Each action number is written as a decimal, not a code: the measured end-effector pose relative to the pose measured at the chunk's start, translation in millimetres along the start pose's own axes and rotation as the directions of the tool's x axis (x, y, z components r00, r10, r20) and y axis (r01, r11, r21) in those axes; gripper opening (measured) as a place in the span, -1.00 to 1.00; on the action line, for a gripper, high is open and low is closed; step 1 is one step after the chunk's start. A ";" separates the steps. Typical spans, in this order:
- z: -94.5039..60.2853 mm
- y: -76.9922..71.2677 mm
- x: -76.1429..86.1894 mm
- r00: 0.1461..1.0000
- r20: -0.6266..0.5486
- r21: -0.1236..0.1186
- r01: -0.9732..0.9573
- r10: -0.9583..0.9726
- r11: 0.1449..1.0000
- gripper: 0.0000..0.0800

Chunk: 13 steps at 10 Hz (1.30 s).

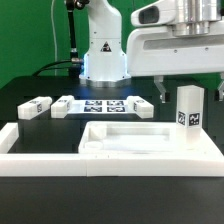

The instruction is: Assemble desk

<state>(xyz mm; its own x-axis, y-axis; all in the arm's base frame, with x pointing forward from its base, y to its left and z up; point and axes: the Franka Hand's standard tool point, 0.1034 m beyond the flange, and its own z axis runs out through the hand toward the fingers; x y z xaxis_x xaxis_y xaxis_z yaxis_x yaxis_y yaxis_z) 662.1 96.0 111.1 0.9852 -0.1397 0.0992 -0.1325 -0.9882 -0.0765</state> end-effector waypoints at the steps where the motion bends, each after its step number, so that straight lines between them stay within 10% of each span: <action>1: -0.2 0.5 1.8 0.975 0.013 -0.005 0.223 -0.223 0.975 0.62; 4: -3.4 -0.8 22.1 0.949 0.021 -0.007 0.316 -0.315 0.949 0.62; 7: -3.0 0.5 22.3 0.983 0.021 -0.010 0.183 -0.183 0.983 0.06; 9: -2.7 0.7 22.2 0.999 0.019 -0.013 0.039 -0.038 0.999 -0.77; 13: -2.9 -4.4 21.1 0.970 0.012 -0.021 -0.244 0.244 0.970 -0.99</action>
Offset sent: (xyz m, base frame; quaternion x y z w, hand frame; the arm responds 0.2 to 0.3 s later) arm 0.0000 0.0000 0.0000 0.0000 0.0000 0.0650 0.9979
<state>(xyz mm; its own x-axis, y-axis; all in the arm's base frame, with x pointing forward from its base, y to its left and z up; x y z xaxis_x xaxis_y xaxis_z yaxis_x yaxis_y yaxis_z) 683.2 97.2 116.4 0.9243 -0.3760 0.0653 -0.3710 -0.9254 -0.0780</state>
